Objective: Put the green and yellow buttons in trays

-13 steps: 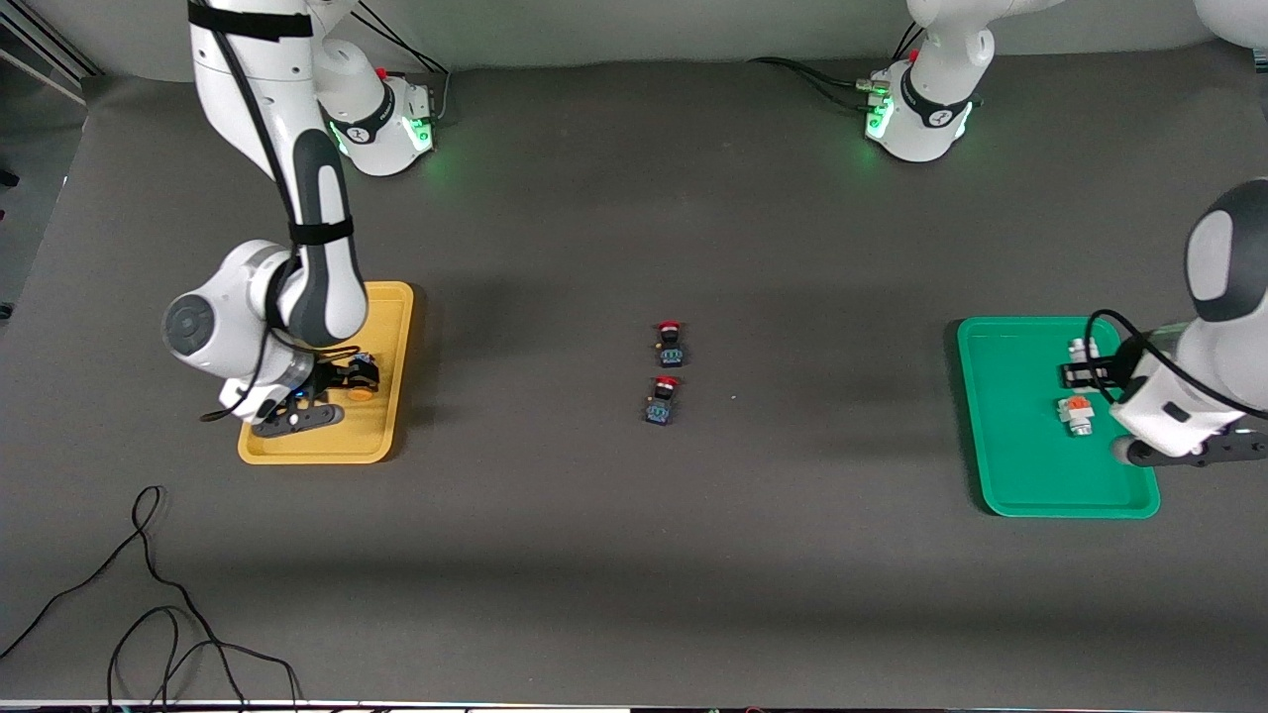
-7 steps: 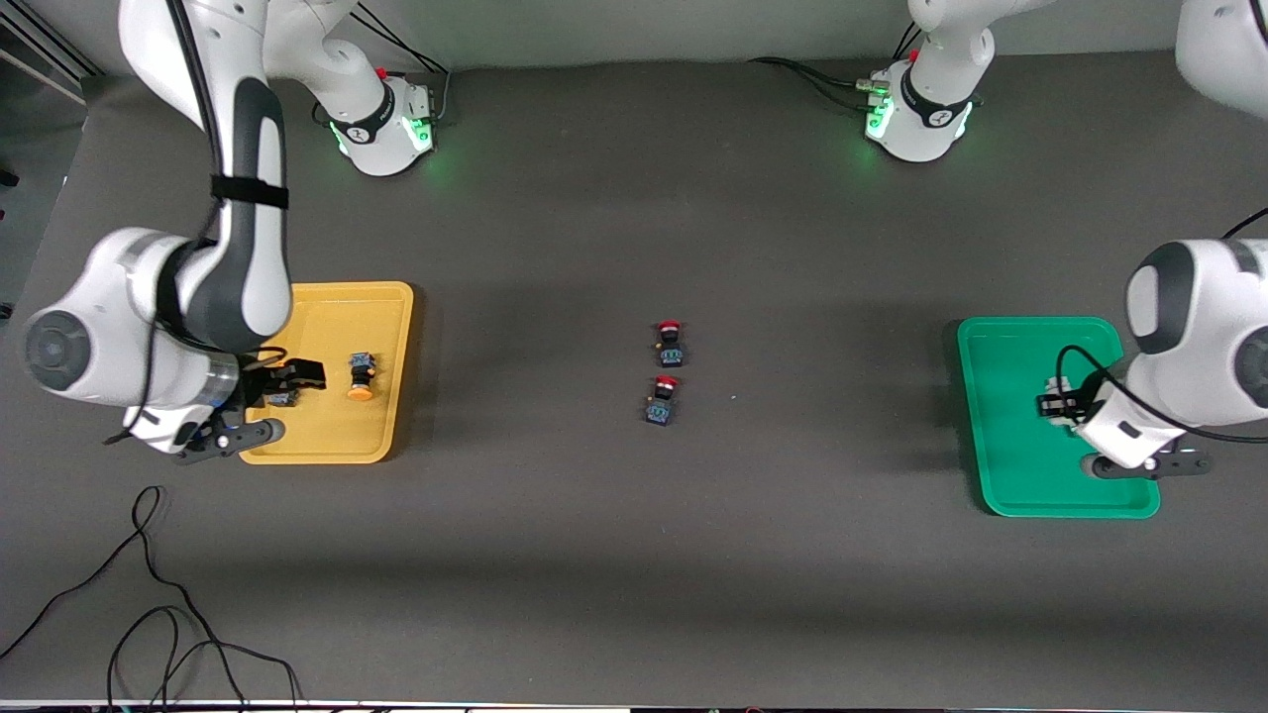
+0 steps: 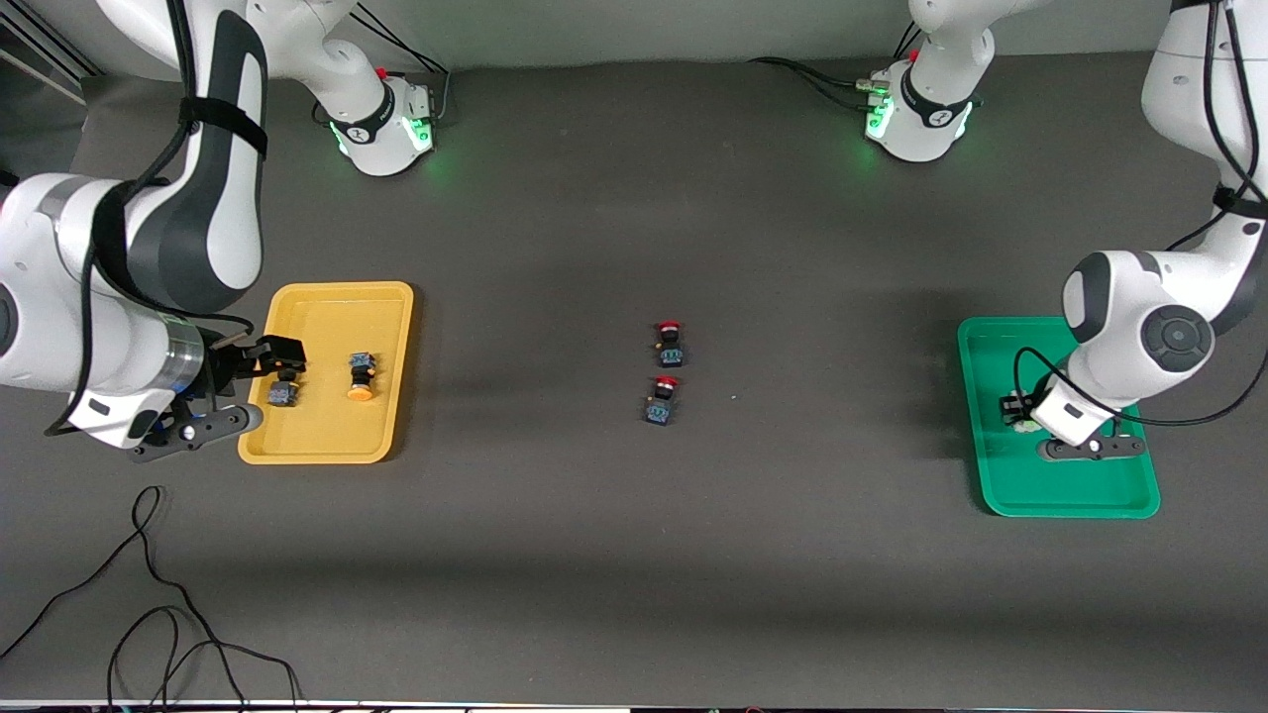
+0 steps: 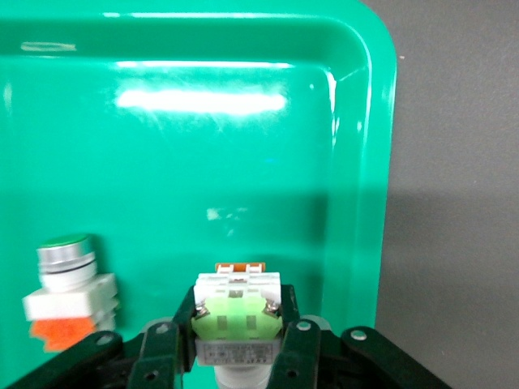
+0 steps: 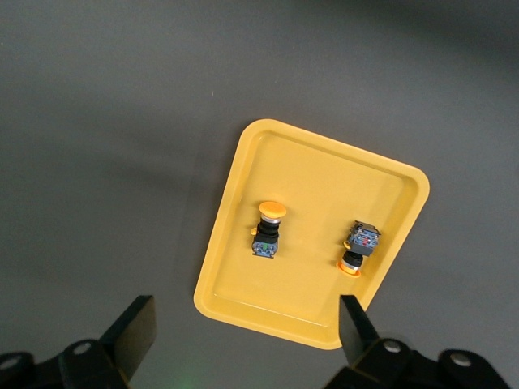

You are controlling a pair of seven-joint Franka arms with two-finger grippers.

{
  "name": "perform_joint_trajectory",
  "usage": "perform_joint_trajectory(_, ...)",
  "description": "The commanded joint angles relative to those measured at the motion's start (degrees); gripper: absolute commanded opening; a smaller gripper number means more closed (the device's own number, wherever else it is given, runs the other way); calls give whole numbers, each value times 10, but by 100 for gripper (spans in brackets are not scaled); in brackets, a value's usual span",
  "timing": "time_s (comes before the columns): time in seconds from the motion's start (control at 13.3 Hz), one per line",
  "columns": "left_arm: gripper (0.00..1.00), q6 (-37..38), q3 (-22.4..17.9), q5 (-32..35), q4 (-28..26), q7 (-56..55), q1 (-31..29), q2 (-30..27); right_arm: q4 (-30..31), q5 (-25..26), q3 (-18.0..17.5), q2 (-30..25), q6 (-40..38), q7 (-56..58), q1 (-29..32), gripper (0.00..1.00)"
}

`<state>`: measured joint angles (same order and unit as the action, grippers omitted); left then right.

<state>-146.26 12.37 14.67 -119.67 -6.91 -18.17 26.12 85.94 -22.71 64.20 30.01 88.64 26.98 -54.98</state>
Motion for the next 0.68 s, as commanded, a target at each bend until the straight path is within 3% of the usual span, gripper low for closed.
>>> perform_joint_trajectory(0.0, 0, -55, -10, 7, -31, 6, -4, 2, -4, 41, 7, -26, -12, -46, -27, 100)
perform_joint_trajectory(0.15, 0, -68, -10, 6, -35, 8, -4, 5, 0, 80, -25, -73, -12, -114, -26, 100)
perform_joint_trajectory(0.23, 63, -68, -10, 7, -35, 9, -4, 3, 1, 107, -57, -98, -12, -139, -15, 100)
perform_joint_trajectory(0.3, 99, -66, -10, 7, -35, 12, -5, 0, 4, 132, -96, -122, -12, -165, 9, 100)
perform_joint_trajectory(0.45, 100, -59, -10, 7, -33, 36, -5, -9, 17, 175, -203, -174, -11, -210, 91, 100)
perform_joint_trajectory(0.6, 100, -13, -9, 6, -29, 36, 0, -53, 37, 219, -351, -221, -9, -215, 228, 100)
